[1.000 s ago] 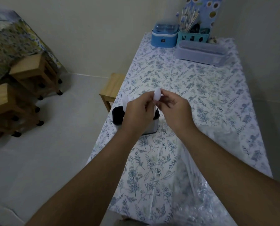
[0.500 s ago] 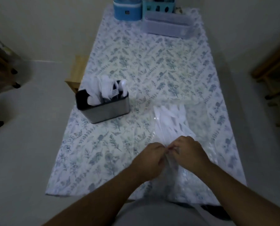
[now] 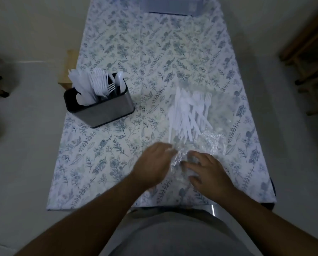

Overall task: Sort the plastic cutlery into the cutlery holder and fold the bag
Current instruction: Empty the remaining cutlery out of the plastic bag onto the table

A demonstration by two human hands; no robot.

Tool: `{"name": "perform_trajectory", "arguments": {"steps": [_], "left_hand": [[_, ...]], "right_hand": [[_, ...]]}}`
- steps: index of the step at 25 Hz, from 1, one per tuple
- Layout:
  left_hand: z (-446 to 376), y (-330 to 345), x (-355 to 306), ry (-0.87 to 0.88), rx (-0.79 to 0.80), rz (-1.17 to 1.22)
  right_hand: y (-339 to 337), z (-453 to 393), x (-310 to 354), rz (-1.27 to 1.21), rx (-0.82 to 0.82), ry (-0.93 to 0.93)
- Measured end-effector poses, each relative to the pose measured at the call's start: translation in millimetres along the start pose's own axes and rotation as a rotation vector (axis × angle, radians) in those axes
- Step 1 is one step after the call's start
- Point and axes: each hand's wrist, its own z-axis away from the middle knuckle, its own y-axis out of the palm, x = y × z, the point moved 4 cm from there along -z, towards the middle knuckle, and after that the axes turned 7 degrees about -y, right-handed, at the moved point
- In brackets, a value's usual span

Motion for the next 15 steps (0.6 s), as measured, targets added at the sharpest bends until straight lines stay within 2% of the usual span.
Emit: {"name": "perform_trajectory", "arguments": {"steps": [2,3,6,9,12,15], "left_hand": [[34.4,17.1,-1.7,0.206,0.074,-0.065],[45.4,25.3,3.2,0.23,0.08,-0.109],[51.7,29.3,17.5,0.025,0.075,-0.258],[49.7,21.2,19.3,-0.163,0.058,-0.267],[59.7,16.9,12.0,-0.107,0.019,-0.152],[69.1,20.5,2.1,0.003,-0.023,-0.157]], "right_hand": [[3.1,-0.7,5.2,0.024,-0.031,0.037],[5.2,-1.2,8.6,0.046,-0.045,0.05],[6.1,-8.0,20.5,0.114,-0.062,0.059],[4.6,-22.1,31.1,0.019,-0.121,0.003],[6.3,-32.2,37.2,-0.104,-0.124,0.006],[4.0,-39.2,34.7,-0.201,-0.11,0.088]]}}
